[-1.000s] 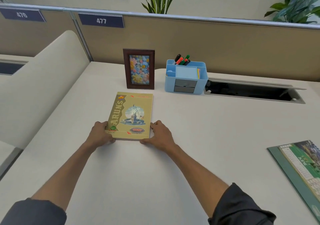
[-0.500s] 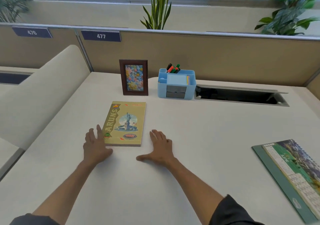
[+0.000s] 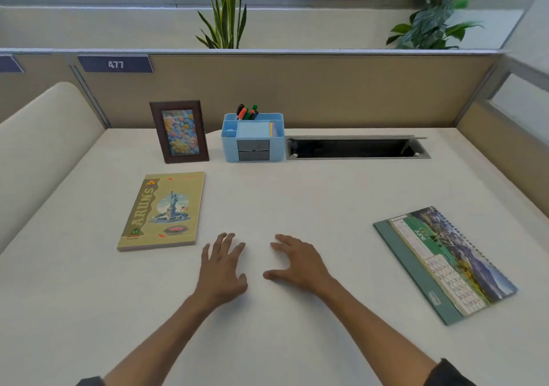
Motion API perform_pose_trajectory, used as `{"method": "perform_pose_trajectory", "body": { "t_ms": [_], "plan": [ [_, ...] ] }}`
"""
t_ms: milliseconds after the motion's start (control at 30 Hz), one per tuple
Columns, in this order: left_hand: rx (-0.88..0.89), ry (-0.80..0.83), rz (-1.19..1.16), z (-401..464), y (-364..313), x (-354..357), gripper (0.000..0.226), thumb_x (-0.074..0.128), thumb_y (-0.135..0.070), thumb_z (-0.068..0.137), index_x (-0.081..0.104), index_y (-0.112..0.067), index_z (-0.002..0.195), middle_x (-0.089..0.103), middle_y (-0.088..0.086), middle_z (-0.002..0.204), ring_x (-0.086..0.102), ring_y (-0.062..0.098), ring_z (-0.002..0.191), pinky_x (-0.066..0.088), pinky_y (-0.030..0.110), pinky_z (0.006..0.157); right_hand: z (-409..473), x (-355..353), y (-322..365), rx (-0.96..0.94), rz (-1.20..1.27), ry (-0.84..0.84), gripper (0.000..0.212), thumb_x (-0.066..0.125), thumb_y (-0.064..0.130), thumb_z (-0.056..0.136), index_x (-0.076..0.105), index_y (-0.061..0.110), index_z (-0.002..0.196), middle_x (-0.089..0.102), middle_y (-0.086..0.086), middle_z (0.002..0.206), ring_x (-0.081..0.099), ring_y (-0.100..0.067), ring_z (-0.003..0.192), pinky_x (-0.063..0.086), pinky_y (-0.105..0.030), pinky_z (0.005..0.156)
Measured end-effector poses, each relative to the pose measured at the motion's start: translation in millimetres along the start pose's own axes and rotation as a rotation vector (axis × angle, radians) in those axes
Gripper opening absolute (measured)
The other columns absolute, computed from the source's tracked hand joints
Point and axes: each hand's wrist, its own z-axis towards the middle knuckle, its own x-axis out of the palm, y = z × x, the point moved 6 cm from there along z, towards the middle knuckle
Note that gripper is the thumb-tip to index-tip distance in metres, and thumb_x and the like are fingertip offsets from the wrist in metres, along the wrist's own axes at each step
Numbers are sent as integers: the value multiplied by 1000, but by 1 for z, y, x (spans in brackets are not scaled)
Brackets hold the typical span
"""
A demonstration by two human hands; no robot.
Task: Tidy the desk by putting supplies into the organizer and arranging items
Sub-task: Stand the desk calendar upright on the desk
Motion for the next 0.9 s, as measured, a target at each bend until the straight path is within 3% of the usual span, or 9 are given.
{"method": "perform_pose_trajectory", "body": {
  "t_ms": [167, 300, 400, 533, 767, 900],
  "plan": [
    [34, 159, -82, 11, -60, 11, 82, 40, -42, 67, 32, -22, 146, 14, 2, 159, 5, 18, 148, 10, 37, 117, -33, -26, -41, 101, 0, -27, 71, 68, 59, 78, 50, 29, 140, 35, 14, 154, 31, -6, 141, 25, -28, 112],
    [20, 247, -126, 22, -101, 18, 88, 44, -44, 65, 29, -19, 147, 12, 10, 159, 9, 25, 146, 18, 39, 114, -63, -49, -70, 170, -41, -64, 56, 67, 52, 82, 58, 26, 131, 49, 12, 144, 45, -10, 131, 33, -29, 106],
    [57, 277, -110, 34, -132, 19, 81, 57, -45, 72, 33, -17, 145, 18, 10, 156, 15, 26, 144, 22, 40, 112, -91, -73, -95, 285, 2, -201, 48, 65, 53, 83, 63, 28, 124, 65, 12, 123, 59, -9, 111, 41, -29, 97],
    [196, 236, -131, 50, -187, 15, 77, 64, -49, 78, 40, -17, 144, 34, 5, 151, 31, 23, 138, 25, 38, 110, -139, -102, -146, 490, 180, -404, 44, 67, 52, 83, 64, 28, 119, 68, 13, 110, 63, -6, 94, 49, -29, 80],
    [277, 260, -226, 80, -271, 17, 69, 63, -41, 82, 41, -13, 142, 41, 7, 146, 36, 25, 134, 30, 39, 108, -214, -116, -213, 717, 340, -581, 40, 73, 40, 82, 66, 21, 116, 69, 7, 99, 65, -12, 88, 54, -33, 81],
    [283, 311, -188, 93, -302, 27, 67, 64, -39, 81, 42, -14, 139, 44, 9, 139, 37, 28, 130, 33, 40, 103, -244, -122, -232, 830, 334, -677, 42, 71, 37, 86, 64, 14, 121, 69, -6, 108, 65, -23, 93, 51, -34, 78]
  ]
}}
